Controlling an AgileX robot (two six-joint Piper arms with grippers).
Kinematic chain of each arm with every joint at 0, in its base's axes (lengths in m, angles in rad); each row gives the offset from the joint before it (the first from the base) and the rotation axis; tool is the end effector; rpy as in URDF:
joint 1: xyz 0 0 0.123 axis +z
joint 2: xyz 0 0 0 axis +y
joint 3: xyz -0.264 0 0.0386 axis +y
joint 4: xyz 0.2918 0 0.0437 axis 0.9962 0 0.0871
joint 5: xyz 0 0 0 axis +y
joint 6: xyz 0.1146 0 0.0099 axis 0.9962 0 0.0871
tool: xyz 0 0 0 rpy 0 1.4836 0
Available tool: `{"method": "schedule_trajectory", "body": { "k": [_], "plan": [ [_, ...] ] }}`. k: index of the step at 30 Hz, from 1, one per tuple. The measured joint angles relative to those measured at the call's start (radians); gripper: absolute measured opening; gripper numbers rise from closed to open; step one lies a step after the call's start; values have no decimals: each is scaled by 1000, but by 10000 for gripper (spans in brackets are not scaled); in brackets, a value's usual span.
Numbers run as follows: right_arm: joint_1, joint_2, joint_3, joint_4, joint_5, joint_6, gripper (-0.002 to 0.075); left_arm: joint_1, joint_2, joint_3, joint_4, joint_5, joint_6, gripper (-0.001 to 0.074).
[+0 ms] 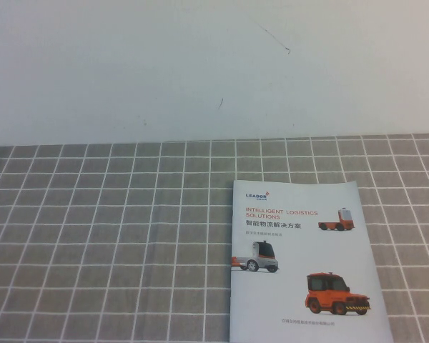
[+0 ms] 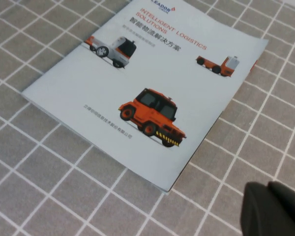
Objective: Close book
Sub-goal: 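Close the open booklet and leave it lying on the table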
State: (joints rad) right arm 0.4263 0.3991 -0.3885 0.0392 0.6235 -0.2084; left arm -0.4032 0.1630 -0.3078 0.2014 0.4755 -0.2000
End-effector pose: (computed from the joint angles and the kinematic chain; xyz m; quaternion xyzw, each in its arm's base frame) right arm 0.1466 0.0695 0.2419 -0.2641 0.8307 0.0709 0.4849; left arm 0.1325 -0.0451 0.2625 0.1213 0.7755 -0.0949 0.6123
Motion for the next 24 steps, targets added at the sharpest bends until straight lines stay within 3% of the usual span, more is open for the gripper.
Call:
{"method": "schedule_trajectory", "body": {
  "k": [24],
  "plan": [
    [0, -23, 12, 82, 84, 0, -1, 0, 0, 3, 0, -6, -6, -2]
  ]
}}
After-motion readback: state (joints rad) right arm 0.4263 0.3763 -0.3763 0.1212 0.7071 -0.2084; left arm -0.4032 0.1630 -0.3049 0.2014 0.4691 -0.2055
